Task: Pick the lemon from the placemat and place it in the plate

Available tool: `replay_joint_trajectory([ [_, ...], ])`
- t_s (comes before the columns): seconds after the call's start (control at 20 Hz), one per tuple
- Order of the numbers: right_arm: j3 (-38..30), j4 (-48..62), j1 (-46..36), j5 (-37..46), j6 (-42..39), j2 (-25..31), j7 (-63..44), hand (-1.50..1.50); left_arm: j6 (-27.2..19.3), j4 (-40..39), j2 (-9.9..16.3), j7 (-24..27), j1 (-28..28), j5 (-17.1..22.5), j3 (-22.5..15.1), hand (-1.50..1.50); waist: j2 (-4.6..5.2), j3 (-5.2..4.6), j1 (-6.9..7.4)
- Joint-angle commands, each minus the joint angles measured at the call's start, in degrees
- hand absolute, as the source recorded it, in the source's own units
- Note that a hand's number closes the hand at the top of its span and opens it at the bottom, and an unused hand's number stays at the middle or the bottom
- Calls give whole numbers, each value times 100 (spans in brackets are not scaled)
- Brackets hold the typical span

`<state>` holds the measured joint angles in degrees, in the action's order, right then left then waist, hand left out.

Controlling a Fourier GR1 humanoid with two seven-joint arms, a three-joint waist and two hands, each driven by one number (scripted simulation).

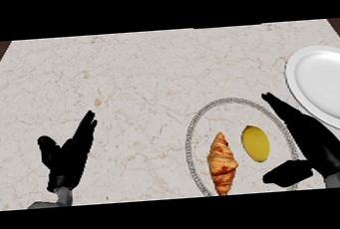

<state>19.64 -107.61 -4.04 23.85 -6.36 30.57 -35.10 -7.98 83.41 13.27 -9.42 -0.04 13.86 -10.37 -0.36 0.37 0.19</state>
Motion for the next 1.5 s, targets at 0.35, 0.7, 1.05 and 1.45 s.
replay_joint_trajectory([
  [0.35,172,153,129,1089,-100,-523,-376,-150,-3,-307,-357,-31,155,-249,-2,0,33,-39,-31],
  [0.7,263,1029,-229,1378,-274,-1046,-135,-150,-269,200,-510,-604,71,-567,-139,0,35,-36,-2],
  [1.05,244,1475,-432,1599,-666,-815,603,150,51,380,-417,-497,443,-463,-8,0,31,-37,9],
  [1.45,215,1837,-395,2430,-175,-1291,748,150,408,-271,-411,-86,111,-457,381,0,36,-38,-19],
])
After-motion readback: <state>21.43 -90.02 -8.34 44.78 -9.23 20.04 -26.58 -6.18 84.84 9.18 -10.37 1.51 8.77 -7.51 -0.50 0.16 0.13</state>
